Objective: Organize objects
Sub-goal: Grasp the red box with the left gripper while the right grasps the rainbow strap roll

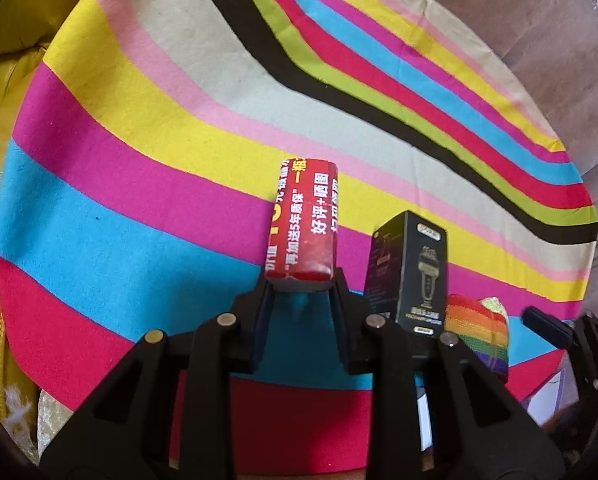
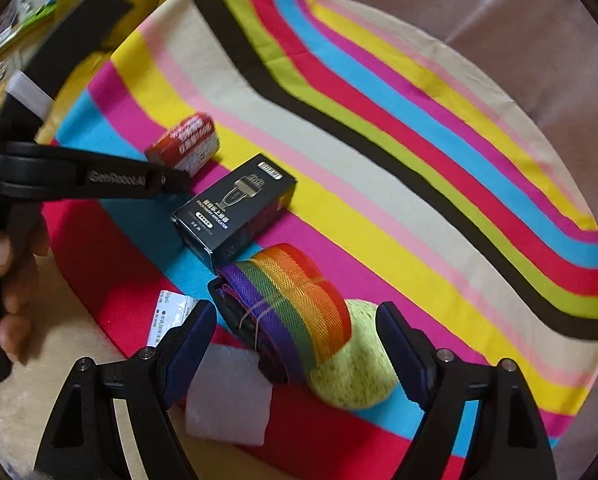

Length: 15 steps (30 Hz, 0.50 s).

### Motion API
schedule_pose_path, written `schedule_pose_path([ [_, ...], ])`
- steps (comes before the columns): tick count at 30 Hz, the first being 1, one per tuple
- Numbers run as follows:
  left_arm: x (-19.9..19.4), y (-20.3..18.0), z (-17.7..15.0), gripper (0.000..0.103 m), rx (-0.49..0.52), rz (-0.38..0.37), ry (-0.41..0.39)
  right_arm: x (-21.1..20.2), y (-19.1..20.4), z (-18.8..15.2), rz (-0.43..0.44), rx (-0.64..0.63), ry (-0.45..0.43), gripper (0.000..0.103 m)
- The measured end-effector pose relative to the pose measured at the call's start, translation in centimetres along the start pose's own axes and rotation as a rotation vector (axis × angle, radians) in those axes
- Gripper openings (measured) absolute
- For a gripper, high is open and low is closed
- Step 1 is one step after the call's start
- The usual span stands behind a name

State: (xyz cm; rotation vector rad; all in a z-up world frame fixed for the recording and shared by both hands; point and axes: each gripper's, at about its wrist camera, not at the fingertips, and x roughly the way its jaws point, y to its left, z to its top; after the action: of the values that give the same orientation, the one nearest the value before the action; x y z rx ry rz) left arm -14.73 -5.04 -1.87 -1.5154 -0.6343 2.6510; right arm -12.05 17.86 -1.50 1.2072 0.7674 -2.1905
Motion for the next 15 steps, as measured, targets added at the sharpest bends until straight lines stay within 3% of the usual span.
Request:
schedule_pose_path([
  [9,-1.0,0.0,-0.4,0.031,0.017,-0.008,-0.044,2.2,-0.7,0.0,0.091,0.017,0.045,0.083],
  [15,-0.6,-0.1,-0.1,0.031,0.015,-0.009,-0.053,1.8,-0.8,0.1,0.13,0.059,0.016,0.069],
])
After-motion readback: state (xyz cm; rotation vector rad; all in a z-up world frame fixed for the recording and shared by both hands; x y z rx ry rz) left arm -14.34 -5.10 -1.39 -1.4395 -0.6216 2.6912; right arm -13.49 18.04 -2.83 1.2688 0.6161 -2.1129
